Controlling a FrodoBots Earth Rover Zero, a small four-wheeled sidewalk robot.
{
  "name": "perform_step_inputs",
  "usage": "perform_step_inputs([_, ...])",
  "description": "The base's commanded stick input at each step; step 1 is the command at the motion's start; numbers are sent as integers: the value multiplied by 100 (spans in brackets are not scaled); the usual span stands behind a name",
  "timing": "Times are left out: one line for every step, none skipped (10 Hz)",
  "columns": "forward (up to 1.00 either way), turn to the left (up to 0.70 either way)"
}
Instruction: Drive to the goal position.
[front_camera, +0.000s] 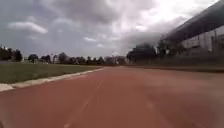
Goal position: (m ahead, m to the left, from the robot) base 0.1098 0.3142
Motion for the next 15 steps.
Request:
perform_step_inputs([45,0])
perform_step_inputs([45,0])
perform_step_inputs([45,0])
perform_step_inputs([45,0])
perform_step_inputs([45,0])
perform_step_inputs([45,0])
perform_step_inputs([45,0])
perform_step_inputs([45,0])
perform_step_inputs([45,0])
perform_step_inputs([45,0])
perform_step_inputs([45,0])
perform_step_inputs([45,0])
perform_step_inputs([45,0])
perform_step_inputs([45,0])
perform_step_inputs([45,0])
